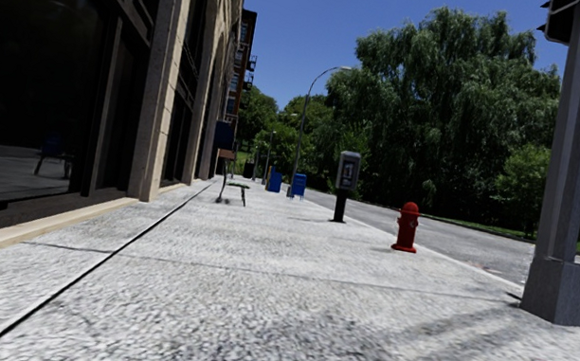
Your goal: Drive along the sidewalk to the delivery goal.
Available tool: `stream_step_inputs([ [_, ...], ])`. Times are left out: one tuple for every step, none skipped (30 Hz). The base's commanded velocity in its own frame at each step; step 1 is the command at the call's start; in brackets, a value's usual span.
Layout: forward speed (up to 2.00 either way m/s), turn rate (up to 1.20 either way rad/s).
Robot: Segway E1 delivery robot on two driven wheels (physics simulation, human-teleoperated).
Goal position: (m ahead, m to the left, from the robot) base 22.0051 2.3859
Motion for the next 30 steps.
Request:
stream_step_inputs([
  [2.0, 0.0],
  [2.0, 0.0],
  [2.0, 0.0],
  [2.0, 0.0],
  [2.0, 0.0],
  [2.0, 0.0],
  [2.0, 0.0],
  [2.0, 0.0],
  [2.0, 0.0],
  [2.0, 0.0],
  [2.0, 0.0],
  [2.0, 0.0],
  [2.0, 0.0],
  [2.0, 0.0],
  [2.0, 0.0],
  [2.0, 0.0],
  [2.0, 0.0],
  [2.0, 0.0],
  [2.0, 0.0],
  [2.0, 0.0],
  [2.0, 0.0],
  [2.0, 0.0],
  [2.0, 0.0],
  [2.0, 0.0],
  [2.0, 0.0],
  [2.0, 0.0],
  [2.0, 0.0],
  [2.0, 0.0],
  [2.0, 0.0],
  [2.0, 0.0],
])
